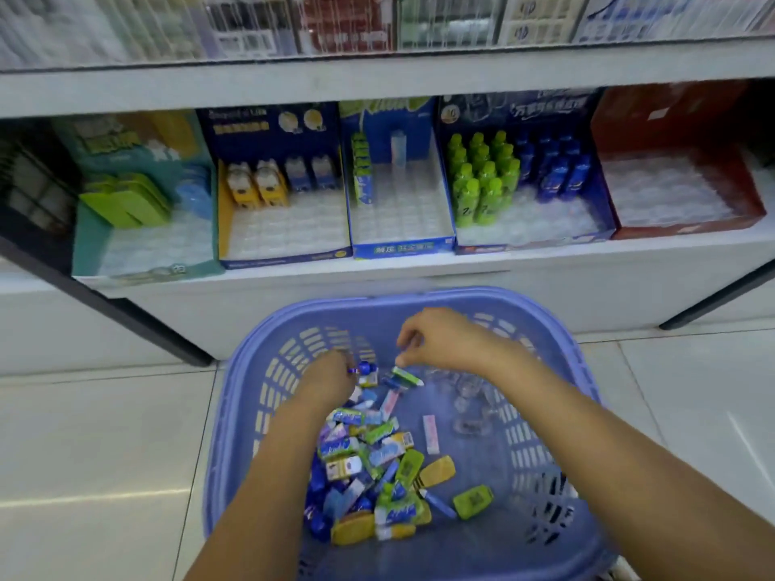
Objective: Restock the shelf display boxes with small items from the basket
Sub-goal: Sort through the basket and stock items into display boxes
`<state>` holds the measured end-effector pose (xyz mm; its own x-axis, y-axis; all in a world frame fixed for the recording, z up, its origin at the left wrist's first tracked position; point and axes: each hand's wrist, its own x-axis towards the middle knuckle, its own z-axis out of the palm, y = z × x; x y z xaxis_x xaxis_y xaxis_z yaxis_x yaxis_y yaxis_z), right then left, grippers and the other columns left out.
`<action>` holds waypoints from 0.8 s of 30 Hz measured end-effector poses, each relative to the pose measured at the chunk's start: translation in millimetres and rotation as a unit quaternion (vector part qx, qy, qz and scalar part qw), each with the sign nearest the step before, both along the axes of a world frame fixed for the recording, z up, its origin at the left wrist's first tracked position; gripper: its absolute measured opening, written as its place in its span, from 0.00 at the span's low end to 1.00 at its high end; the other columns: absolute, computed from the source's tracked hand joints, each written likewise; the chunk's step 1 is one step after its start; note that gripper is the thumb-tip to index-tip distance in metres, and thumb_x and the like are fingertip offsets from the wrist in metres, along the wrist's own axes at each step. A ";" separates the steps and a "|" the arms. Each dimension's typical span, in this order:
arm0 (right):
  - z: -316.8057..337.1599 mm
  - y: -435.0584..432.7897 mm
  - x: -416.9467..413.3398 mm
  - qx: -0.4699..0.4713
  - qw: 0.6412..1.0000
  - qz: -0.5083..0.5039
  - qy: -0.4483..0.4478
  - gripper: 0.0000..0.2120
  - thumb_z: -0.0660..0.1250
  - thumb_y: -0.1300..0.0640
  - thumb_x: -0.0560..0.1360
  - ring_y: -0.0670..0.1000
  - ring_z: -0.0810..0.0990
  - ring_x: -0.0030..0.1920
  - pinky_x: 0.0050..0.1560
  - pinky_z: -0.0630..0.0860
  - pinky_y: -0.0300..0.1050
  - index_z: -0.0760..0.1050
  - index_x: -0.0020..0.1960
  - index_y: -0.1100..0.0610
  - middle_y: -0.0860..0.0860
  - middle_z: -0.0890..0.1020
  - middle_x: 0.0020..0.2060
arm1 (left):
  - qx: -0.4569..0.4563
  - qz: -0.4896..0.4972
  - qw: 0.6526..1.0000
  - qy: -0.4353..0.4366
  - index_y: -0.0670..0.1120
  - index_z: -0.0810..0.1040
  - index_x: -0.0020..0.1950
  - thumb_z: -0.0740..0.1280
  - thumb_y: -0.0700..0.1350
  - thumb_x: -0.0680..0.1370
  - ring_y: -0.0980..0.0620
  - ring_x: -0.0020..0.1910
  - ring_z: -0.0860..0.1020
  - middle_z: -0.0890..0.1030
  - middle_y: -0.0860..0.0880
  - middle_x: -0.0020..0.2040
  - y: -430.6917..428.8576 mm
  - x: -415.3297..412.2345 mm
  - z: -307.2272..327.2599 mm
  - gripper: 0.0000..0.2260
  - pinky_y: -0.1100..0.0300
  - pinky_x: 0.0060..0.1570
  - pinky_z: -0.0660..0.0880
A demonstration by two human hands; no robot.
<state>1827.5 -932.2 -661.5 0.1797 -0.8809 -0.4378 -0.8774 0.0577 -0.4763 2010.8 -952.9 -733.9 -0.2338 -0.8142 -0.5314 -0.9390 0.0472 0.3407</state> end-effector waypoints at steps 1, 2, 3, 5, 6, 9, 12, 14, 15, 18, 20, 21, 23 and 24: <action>-21.7 3.6 9.3 0.012 1.000 0.002 -0.002 0.16 0.69 0.53 0.73 0.51 0.77 0.57 0.53 0.70 0.40 0.77 0.59 0.57 0.53 0.81 0.56 | 0.011 -0.003 1.000 -0.024 0.41 0.77 0.60 0.62 0.40 0.78 0.42 0.57 0.77 0.78 0.40 0.59 4.2 6.5 -13.6 0.12 0.53 0.53 0.72; -42.6 5.9 18.2 0.015 1.000 -0.001 -0.003 0.17 0.68 0.55 0.74 0.54 0.75 0.61 0.57 0.69 0.42 0.75 0.62 0.58 0.55 0.79 0.59 | 0.023 -0.002 0.999 -0.035 0.42 0.74 0.64 0.62 0.39 0.78 0.42 0.59 0.76 0.76 0.40 0.62 8.8 12.0 -26.0 0.15 0.53 0.55 0.72; -62.0 7.4 26.6 0.013 1.000 -0.006 -0.004 0.18 0.66 0.57 0.75 0.56 0.74 0.63 0.60 0.68 0.44 0.74 0.64 0.59 0.57 0.77 0.61 | 0.041 -0.002 0.998 -0.041 0.42 0.72 0.67 0.61 0.39 0.78 0.41 0.60 0.75 0.75 0.40 0.64 13.2 16.6 -37.6 0.16 0.52 0.56 0.72; -95.2 7.8 41.6 0.009 1.000 -0.016 -0.012 0.19 0.63 0.60 0.77 0.59 0.73 0.63 0.61 0.67 0.46 0.71 0.67 0.60 0.60 0.75 0.63 | 0.085 -0.010 0.995 -0.052 0.41 0.68 0.69 0.61 0.38 0.79 0.41 0.58 0.76 0.73 0.40 0.64 21.0 19.6 -53.2 0.18 0.50 0.55 0.75; -108.5 7.4 48.1 0.004 1.000 -0.019 -0.017 0.20 0.61 0.60 0.77 0.59 0.73 0.63 0.61 0.67 0.47 0.69 0.69 0.59 0.61 0.74 0.64 | 0.097 -0.012 0.993 -0.059 0.41 0.67 0.70 0.61 0.37 0.79 0.41 0.57 0.76 0.73 0.40 0.64 23.2 19.8 -57.6 0.19 0.49 0.54 0.75; -141.4 5.3 63.7 -0.023 0.999 -0.011 -0.025 0.20 0.59 0.61 0.79 0.61 0.74 0.61 0.60 0.71 0.51 0.65 0.71 0.58 0.59 0.70 0.66 | 0.079 0.045 0.994 -0.058 0.40 0.69 0.69 0.62 0.34 0.77 0.41 0.57 0.76 0.71 0.40 0.64 22.1 20.7 -60.5 0.20 0.51 0.50 0.74; -162.3 3.7 75.0 -0.043 0.999 -0.018 0.015 0.20 0.60 0.58 0.78 0.61 0.76 0.57 0.51 0.75 0.52 0.65 0.69 0.58 0.57 0.66 0.67 | 0.070 0.089 0.989 -0.098 0.37 0.73 0.60 0.61 0.35 0.77 0.43 0.55 0.77 0.76 0.39 0.58 21.7 30.1 -56.1 0.11 0.55 0.44 0.73; -170.2 3.1 77.6 -0.057 0.996 -0.026 0.059 0.20 0.61 0.54 0.78 0.61 0.76 0.56 0.48 0.74 0.52 0.66 0.68 0.58 0.57 0.67 0.65 | 0.106 0.063 0.982 -0.143 0.38 0.73 0.59 0.61 0.37 0.78 0.44 0.55 0.78 0.77 0.40 0.57 24.6 37.0 -54.5 0.10 0.55 0.45 0.74; -173.4 2.9 76.7 -0.059 0.995 -0.031 0.071 0.20 0.62 0.52 0.78 0.61 0.75 0.57 0.49 0.73 0.51 0.67 0.67 0.59 0.57 0.68 0.64 | 0.117 0.047 0.979 -0.161 0.38 0.72 0.60 0.61 0.38 0.78 0.45 0.55 0.78 0.77 0.41 0.58 27.1 38.8 -54.0 0.10 0.57 0.46 0.74; -178.0 5.0 66.0 -0.038 0.995 -0.069 0.055 0.21 0.66 0.51 0.76 0.59 0.73 0.60 0.53 0.72 0.51 0.68 0.65 0.58 0.58 0.73 0.60 | 0.139 -0.005 0.970 -0.200 0.38 0.74 0.59 0.62 0.39 0.78 0.46 0.56 0.78 0.77 0.42 0.58 35.0 39.8 -57.6 0.11 0.59 0.45 0.74; -177.4 7.1 58.6 -0.010 0.996 -0.086 0.025 0.21 0.68 0.51 0.74 0.60 0.75 0.58 0.52 0.74 0.52 0.70 0.63 0.59 0.60 0.77 0.57 | 0.170 -0.040 0.959 -0.224 0.38 0.75 0.59 0.65 0.43 0.78 0.47 0.56 0.78 0.78 0.43 0.59 43.4 38.4 -62.0 0.13 0.60 0.45 0.74; -175.5 7.1 55.5 0.003 0.996 -0.087 0.013 0.20 0.69 0.51 0.74 0.61 0.76 0.57 0.51 0.75 0.51 0.71 0.61 0.59 0.60 0.78 0.56 | 0.183 -0.053 0.954 -0.234 0.38 0.75 0.60 0.66 0.47 0.78 0.47 0.58 0.77 0.77 0.43 0.60 47.0 37.1 -63.1 0.16 0.59 0.48 0.74; -166.4 4.3 49.9 0.045 0.996 -0.079 -0.002 0.18 0.69 0.52 0.73 0.60 0.77 0.54 0.46 0.73 0.48 0.73 0.58 0.60 0.60 0.79 0.54 | 0.177 -0.062 0.951 -0.247 0.38 0.72 0.64 0.66 0.52 0.77 0.47 0.62 0.74 0.75 0.42 0.63 50.7 36.1 -64.0 0.22 0.58 0.57 0.72; -160.5 2.0 47.2 0.074 0.994 -0.075 -0.014 0.16 0.69 0.52 0.74 0.59 0.78 0.53 0.44 0.72 0.47 0.74 0.56 0.61 0.59 0.80 0.53 | 0.167 -0.058 0.952 -0.251 0.38 0.71 0.65 0.65 0.54 0.77 0.46 0.63 0.73 0.74 0.42 0.64 50.8 35.8 -65.5 0.24 0.57 0.60 0.70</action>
